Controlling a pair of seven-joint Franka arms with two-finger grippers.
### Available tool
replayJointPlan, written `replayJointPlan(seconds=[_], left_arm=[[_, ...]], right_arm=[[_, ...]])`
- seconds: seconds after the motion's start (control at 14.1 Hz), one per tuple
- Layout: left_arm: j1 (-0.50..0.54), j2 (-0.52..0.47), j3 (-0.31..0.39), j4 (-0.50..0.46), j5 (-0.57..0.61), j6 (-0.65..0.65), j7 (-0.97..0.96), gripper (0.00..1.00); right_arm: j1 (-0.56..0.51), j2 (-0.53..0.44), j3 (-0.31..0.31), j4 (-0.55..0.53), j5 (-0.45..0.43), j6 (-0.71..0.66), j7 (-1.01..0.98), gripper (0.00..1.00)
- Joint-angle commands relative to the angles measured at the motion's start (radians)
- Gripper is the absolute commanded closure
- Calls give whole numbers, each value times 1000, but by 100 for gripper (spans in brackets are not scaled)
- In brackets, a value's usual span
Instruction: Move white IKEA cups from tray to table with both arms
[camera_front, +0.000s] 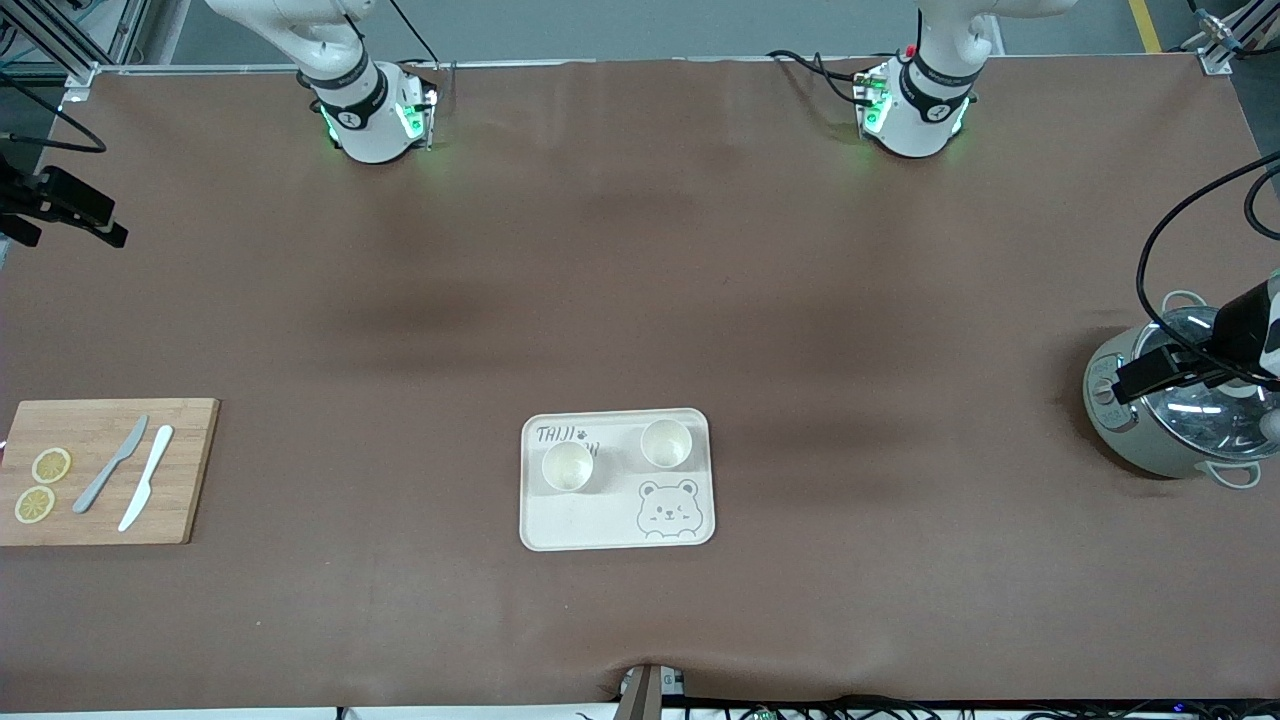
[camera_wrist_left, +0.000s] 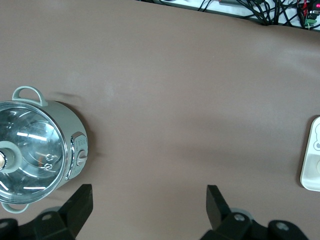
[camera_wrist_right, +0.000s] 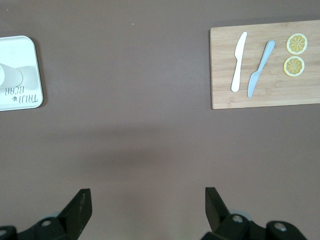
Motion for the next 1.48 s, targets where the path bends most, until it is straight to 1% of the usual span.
replayJointPlan(seconds=[0.0, 0.49, 0.71, 1.06, 1.41], left_arm=[[-4, -13, 4, -2, 15, -2, 1, 0], [2, -20, 7, -3, 14, -2, 0, 0], [-1, -23, 2, -11, 40, 0, -2, 0], [-13, -3, -5, -63, 38, -2, -5, 0], [-44, 44, -16, -60, 9, 24, -29, 0]], right_arm=[[-14, 18, 13, 22, -8, -16, -6, 0], [-16, 20, 13, 23, -8, -14, -7, 0], [-16, 20, 13, 23, -8, -13, -9, 0], [-20, 24, 13, 25, -6, -2, -10, 0], [-23, 39, 13, 46, -6, 9, -10, 0]])
